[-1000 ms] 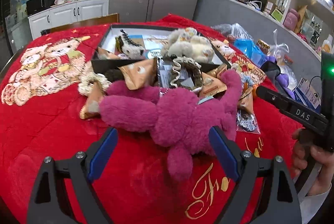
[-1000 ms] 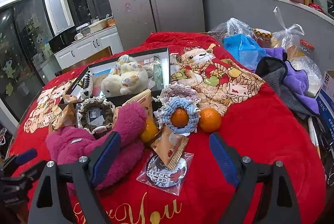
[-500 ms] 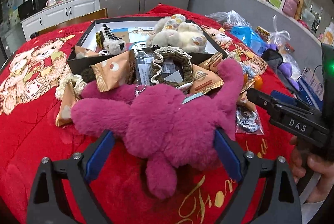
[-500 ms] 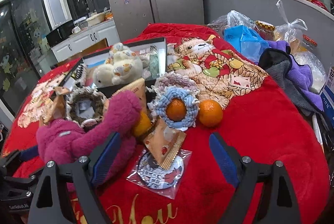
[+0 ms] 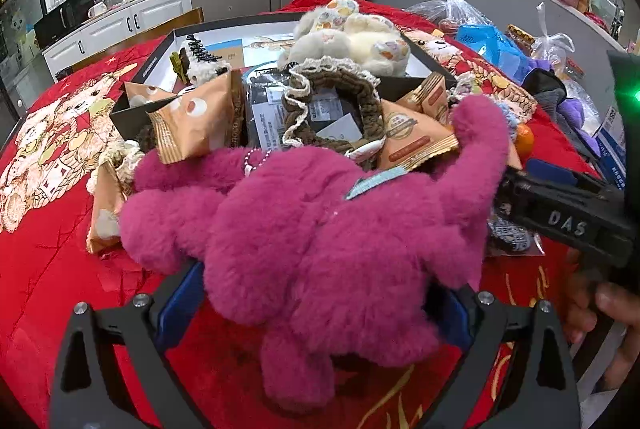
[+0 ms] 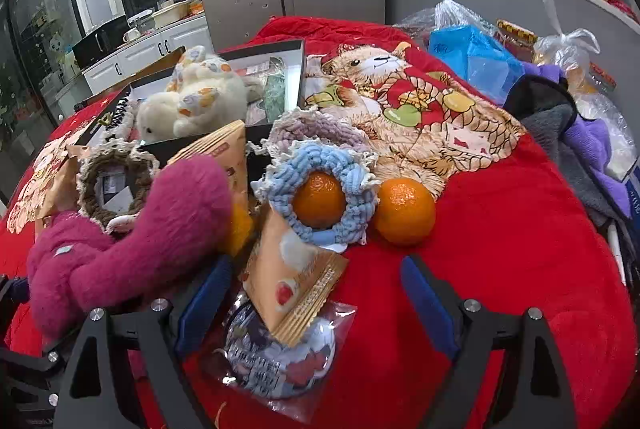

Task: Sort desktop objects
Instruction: 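Grasp the magenta plush with the left gripper while the right grasps the Choco Magic snack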

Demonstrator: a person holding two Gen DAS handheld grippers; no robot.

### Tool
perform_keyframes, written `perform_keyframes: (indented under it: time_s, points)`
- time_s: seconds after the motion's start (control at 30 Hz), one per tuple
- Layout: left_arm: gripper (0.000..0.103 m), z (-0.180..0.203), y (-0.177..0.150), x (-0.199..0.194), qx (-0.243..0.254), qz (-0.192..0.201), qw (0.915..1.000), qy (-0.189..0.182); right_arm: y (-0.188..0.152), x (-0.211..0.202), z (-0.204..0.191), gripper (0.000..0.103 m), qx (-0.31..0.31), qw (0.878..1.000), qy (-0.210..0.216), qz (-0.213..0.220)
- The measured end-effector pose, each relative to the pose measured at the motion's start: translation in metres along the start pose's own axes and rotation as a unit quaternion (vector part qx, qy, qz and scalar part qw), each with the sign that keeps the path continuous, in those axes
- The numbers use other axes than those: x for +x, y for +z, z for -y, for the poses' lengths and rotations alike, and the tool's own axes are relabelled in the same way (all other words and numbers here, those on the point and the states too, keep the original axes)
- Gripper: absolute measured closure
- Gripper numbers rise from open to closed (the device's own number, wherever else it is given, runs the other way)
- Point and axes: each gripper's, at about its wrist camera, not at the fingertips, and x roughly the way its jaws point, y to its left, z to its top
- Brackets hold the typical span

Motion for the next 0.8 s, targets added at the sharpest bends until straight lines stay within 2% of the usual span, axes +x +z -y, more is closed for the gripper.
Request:
perform_keyframes:
  time_s: [0.17, 0.23, 0.3, 0.33, 0.37, 0.5, 0.8]
  points:
    - [0.006, 0.003, -0.002, 0.004, 0.012, 0.000, 0.9999, 0.005, 0.000, 0.004, 0.006, 0.015, 0.020, 0.999, 0.026, 0.002]
    - [0.013, 0.002, -0.003, 0.004, 0.010, 0.000, 0.9999, 0.001, -0.002, 0.005, 0.006, 0.017, 0.023, 0.999, 0.033, 0.000]
    - [0.020, 0.000, -0.004, 0.005, 0.008, -0.002, 0.9999, -0.007, -0.002, 0.005, 0.006, 0.026, 0.022, 0.999, 0.044, 0.000]
    - [0.026, 0.000, -0.004, 0.005, 0.007, -0.007, 0.9998, -0.016, -0.002, 0.004, 0.005, 0.035, 0.019, 0.999, 0.051, 0.001]
    - [0.027, 0.000, -0.005, 0.006, 0.006, -0.009, 0.9997, -0.020, -0.003, 0.004, 0.004, 0.045, 0.016, 0.998, 0.056, 0.000]
    - [0.032, 0.004, -0.008, 0.002, 0.018, 0.002, 0.9998, -0.011, -0.005, 0.005, -0.001, 0.054, 0.003, 0.998, 0.058, -0.003]
    - [0.037, 0.001, -0.011, -0.006, 0.012, 0.010, 0.9997, -0.017, -0.005, -0.004, -0.004, 0.055, -0.010, 0.998, 0.054, 0.015]
